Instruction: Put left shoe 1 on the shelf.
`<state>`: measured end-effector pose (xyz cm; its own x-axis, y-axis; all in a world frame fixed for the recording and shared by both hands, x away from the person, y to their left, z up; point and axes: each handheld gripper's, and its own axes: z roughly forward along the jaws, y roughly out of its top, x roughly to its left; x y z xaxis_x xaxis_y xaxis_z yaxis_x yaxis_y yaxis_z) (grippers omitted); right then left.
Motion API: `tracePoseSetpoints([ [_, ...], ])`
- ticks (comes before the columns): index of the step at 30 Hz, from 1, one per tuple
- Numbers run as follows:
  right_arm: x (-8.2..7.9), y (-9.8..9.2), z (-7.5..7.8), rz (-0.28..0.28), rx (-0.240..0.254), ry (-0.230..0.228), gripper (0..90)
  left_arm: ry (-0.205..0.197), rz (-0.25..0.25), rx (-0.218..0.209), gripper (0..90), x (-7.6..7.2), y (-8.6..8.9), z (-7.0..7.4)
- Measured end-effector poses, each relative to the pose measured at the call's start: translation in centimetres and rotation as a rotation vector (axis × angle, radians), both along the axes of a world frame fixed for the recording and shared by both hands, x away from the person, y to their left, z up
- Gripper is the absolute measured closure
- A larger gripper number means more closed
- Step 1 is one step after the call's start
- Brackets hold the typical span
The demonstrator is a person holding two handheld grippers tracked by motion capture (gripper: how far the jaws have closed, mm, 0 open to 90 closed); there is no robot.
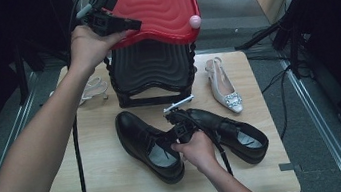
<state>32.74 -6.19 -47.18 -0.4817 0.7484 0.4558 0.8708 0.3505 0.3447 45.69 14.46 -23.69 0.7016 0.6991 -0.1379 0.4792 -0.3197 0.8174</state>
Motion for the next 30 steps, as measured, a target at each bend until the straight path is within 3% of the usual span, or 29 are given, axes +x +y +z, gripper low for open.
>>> tracePoseSetpoints([
  [3,-0.1,-0.5,1.2,-0.015,0.009,-0.003,87.3,0.0,0.003,0.002,89.0,0.0,0.0,0.0],
  [17,1.5,-3.4,6.5,-0.117,0.086,-0.097,87.4,-0.003,0.018,0.023,89.8,0.0,-0.2,0.1],
  [22,2.5,-3.2,7.5,-0.139,0.075,-0.15,87.3,0.003,0.018,0.029,89.9,0.0,-0.2,0.1],
  [25,3.6,-2.3,8.2,-0.181,0.057,-0.19,87.2,0.002,0.017,0.035,89.9,0.1,-0.2,0.1],
  [30,5.3,-1.1,8.6,-0.251,0.071,-0.23,87.2,0.001,0.019,0.032,90.0,0.0,-0.2,0.1],
])
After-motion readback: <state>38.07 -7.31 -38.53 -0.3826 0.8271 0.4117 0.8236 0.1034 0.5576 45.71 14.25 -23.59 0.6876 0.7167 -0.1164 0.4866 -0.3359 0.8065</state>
